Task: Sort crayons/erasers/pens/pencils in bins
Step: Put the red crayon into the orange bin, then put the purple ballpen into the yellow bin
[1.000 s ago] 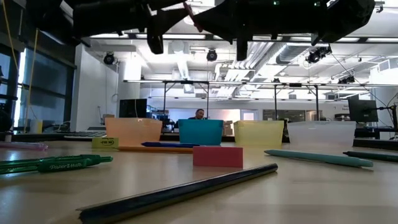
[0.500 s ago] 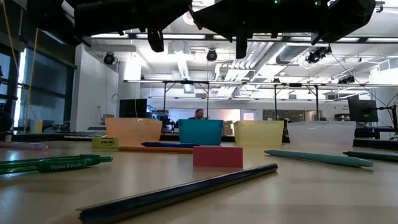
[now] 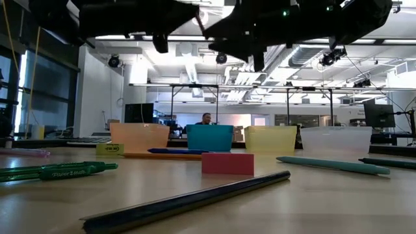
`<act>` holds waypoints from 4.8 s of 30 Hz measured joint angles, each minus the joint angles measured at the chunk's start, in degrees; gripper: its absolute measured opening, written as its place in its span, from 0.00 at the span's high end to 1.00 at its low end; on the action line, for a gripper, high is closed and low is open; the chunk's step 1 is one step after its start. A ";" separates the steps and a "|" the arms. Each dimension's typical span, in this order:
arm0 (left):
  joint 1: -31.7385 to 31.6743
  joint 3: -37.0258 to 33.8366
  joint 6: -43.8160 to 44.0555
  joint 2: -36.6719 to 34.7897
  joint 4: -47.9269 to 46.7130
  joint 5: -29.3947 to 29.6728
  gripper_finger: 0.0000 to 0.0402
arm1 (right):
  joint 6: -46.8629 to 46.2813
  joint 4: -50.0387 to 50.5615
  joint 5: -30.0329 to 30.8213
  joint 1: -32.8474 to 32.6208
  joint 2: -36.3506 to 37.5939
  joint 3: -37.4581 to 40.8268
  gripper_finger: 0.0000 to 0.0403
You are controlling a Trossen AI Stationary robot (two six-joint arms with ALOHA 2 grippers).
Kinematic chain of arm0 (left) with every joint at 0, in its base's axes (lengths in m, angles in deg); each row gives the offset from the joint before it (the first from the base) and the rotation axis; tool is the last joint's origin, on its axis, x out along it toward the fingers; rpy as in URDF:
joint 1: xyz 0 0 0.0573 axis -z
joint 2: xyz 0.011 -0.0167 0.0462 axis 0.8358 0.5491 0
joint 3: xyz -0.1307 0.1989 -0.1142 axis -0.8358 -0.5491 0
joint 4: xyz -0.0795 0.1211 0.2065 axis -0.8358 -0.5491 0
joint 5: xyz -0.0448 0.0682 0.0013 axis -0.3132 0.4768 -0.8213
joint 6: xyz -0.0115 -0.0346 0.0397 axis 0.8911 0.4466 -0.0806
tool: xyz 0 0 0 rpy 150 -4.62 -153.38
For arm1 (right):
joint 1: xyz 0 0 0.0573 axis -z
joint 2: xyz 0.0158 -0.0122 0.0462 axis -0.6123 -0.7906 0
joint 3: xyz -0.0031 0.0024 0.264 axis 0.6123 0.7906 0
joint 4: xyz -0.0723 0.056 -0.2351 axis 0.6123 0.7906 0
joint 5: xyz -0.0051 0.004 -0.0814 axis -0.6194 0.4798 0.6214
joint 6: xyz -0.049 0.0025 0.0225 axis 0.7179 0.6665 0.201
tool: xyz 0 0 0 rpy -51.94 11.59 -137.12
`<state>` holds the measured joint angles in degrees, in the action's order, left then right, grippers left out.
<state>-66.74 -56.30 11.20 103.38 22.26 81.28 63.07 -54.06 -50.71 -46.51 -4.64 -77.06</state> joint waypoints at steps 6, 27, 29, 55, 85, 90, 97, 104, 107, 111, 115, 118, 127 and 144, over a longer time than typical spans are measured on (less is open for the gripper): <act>-6.17 0.00 -3.15 -8.37 -14.88 1.35 0.98 | 3.14 3.68 2.51 0.01 0.00 0.00 0.50; -36.37 4.02 -7.31 -14.40 -57.42 10.72 0.98 | 5.58 13.21 4.17 -0.02 0.00 0.00 0.96; -37.79 6.83 -8.05 -10.65 -59.73 10.18 0.98 | 5.45 13.32 4.17 -0.02 0.00 0.00 0.97; -40.92 20.41 -12.95 19.05 -65.13 8.63 0.98 | 6.09 15.81 4.15 -0.02 0.00 0.00 1.00; -33.68 20.24 -25.91 -6.67 -89.27 10.29 0.89 | 6.94 16.25 4.15 -0.04 0.00 0.00 1.00; -25.16 20.24 -27.91 -12.93 -101.64 10.27 0.96 | 6.92 16.25 4.15 -0.04 0.00 0.00 1.00; -9.04 20.24 -25.88 -13.87 -110.81 10.08 1.00 | 6.88 16.25 4.15 -0.02 0.00 0.00 1.00; 7.31 20.24 -18.82 -7.82 -111.22 9.99 1.00 | 6.79 16.25 4.15 -0.07 0.00 0.00 1.00; 13.72 20.22 -15.65 -3.24 -112.38 9.91 1.00 | 6.88 16.59 4.13 -0.39 0.00 0.00 1.00; 19.67 20.22 -11.96 3.16 -112.70 10.07 1.00 | 6.90 17.10 4.15 -0.94 0.00 0.00 1.00; 22.44 20.22 -7.90 9.39 -112.51 10.09 0.99 | 6.90 17.30 4.13 -1.51 0.00 -0.02 1.00; 23.70 20.20 -6.74 13.08 -111.42 10.09 0.95 | 6.90 17.43 4.13 -1.90 0.00 -0.02 1.00; 24.51 20.28 -3.35 18.86 -109.22 10.87 0.78 | 6.92 17.21 4.13 -3.13 0.02 -0.02 1.00; 23.35 18.58 -0.85 18.79 -111.82 12.40 0.77 | 6.89 17.01 4.15 -3.32 0.02 -0.02 1.00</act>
<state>-43.39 -37.72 10.36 122.17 -89.57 93.69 69.96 -37.04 -46.56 -49.83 -4.62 -77.08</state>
